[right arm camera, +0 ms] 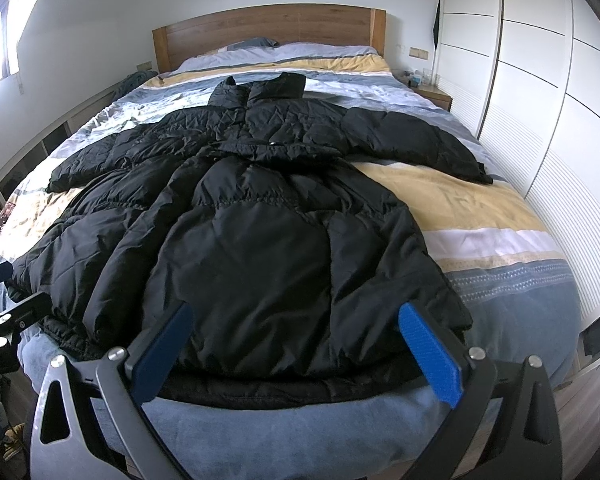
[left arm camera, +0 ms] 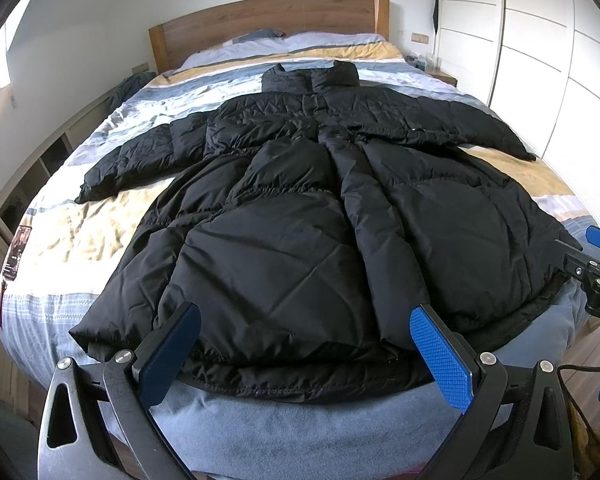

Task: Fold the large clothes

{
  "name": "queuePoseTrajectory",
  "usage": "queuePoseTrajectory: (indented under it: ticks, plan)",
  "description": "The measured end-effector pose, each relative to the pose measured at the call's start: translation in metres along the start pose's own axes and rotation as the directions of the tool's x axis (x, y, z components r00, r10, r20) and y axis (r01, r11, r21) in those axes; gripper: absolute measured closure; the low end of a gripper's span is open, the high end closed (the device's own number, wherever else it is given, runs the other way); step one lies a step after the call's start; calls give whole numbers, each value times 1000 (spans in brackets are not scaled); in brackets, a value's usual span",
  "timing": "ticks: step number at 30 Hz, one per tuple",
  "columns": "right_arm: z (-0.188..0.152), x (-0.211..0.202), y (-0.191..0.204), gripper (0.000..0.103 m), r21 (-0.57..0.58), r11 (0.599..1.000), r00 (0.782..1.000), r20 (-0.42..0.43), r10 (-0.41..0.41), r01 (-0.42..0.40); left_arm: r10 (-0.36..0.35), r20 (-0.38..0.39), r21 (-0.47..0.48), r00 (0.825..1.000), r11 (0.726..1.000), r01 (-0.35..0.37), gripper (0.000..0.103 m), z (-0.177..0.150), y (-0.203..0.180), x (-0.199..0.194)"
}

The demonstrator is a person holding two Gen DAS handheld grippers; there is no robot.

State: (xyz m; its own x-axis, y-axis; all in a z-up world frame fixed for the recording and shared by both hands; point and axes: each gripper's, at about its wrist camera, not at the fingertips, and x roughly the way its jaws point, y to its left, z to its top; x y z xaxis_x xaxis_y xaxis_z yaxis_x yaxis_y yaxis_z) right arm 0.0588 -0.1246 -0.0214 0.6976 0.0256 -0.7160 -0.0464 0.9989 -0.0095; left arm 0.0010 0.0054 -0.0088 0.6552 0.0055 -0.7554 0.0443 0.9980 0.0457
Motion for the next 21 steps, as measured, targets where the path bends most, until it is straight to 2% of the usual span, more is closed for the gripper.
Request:
queuePoseTrajectory:
  ticks: [21]
  plan:
    - [0, 0, 1, 0, -2, 1000, 1000, -3, -1, 1, -10, 12, -8, 1000, 1000, 10, 1, 2, 2, 0]
